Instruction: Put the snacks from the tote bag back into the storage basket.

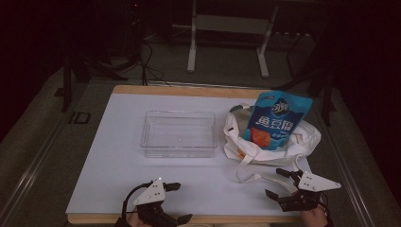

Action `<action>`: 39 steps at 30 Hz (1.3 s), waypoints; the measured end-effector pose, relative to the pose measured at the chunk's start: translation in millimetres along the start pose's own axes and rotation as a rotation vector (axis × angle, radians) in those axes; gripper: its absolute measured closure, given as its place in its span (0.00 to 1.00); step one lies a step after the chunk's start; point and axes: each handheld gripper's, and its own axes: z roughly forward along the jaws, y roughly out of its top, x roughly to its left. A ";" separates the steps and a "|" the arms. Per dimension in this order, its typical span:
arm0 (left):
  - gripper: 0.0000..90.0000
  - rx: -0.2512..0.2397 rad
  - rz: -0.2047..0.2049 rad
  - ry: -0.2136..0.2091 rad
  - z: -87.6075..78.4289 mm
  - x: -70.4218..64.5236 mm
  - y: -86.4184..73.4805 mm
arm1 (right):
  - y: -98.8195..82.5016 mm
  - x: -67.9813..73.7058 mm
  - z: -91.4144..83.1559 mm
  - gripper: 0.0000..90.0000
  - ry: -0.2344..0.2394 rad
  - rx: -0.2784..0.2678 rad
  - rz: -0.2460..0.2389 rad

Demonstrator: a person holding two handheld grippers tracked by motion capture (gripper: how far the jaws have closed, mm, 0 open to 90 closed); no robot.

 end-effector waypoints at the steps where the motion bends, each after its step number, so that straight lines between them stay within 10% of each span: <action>1: 0.00 0.007 -0.003 0.001 0.6 -0.9 -0.3 | 0.3 0.9 0.5 0.15 0.013 0.005 0.003; 11: 0.00 0.044 -0.023 -0.017 7.8 -6.3 5.0 | 9.0 1.0 -4.6 0.15 0.098 0.023 0.007; 39: 0.00 -0.096 0.066 -0.028 2.6 12.6 58.0 | 39.0 -21.6 -35.2 0.15 0.035 -0.098 -0.039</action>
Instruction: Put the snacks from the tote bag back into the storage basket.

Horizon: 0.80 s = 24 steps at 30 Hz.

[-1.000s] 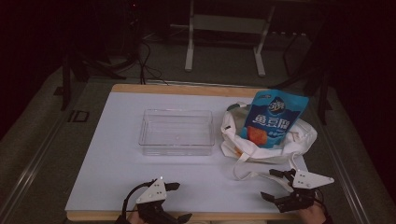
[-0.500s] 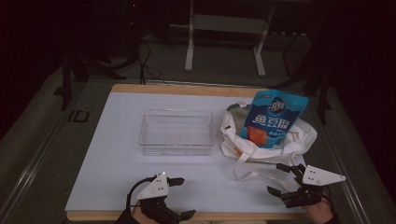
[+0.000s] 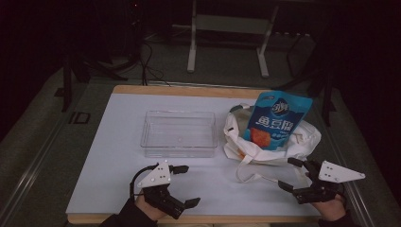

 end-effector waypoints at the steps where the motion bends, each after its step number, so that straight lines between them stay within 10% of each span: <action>1: 0.00 0.000 0.006 -0.003 1.0 0.3 2.8 | 5.5 -1.6 -2.6 0.15 -0.019 -0.005 -0.017; 24: 0.00 -0.048 0.061 -0.008 26.4 21.1 51.7 | 40.4 -28.9 -11.0 0.15 -0.083 -0.071 -0.087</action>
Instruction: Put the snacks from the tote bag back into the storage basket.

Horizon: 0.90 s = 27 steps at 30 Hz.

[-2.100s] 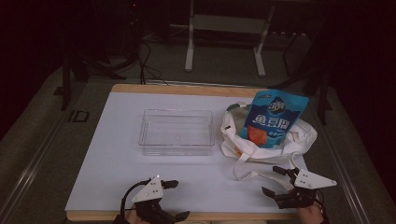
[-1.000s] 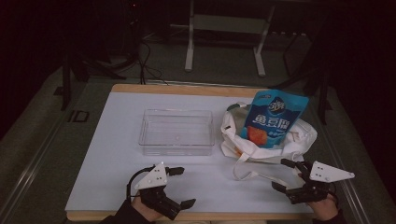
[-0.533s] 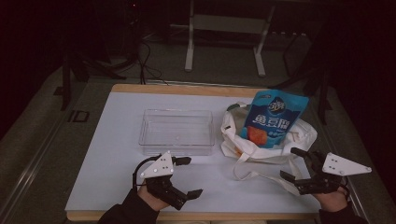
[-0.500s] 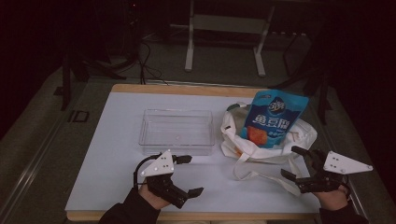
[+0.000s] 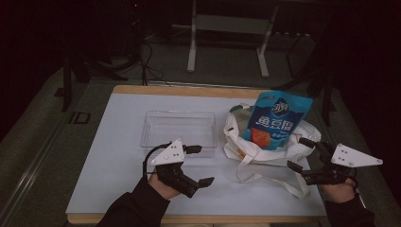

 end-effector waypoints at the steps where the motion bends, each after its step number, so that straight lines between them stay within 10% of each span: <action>1: 0.00 0.000 0.000 0.000 0.0 0.0 0.0 | 0.0 0.0 0.0 0.15 0.000 0.000 0.000; 27: 0.00 -0.027 0.093 -0.020 91.8 41.1 51.9 | 5.1 -39.7 -2.5 0.16 -0.067 0.014 0.019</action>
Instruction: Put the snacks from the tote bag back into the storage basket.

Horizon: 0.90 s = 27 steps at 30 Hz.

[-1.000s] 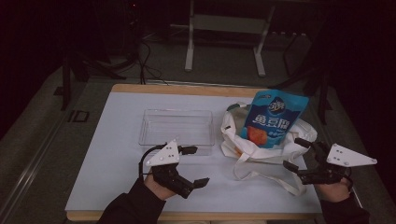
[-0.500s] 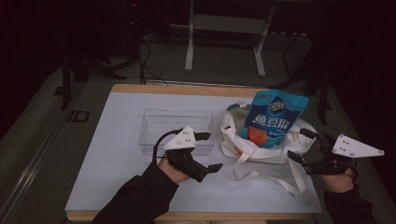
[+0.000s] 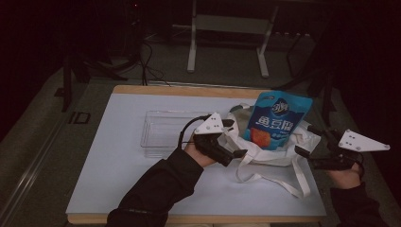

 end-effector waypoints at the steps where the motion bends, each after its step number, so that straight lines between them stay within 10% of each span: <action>1: 0.00 -0.008 0.001 0.001 3.2 2.3 0.8 | -0.6 -1.6 0.5 0.16 -0.003 0.001 0.001; 27: 0.00 0.103 -0.064 0.051 82.9 46.6 0.5 | -19.1 -50.6 23.8 0.17 -0.077 0.071 0.064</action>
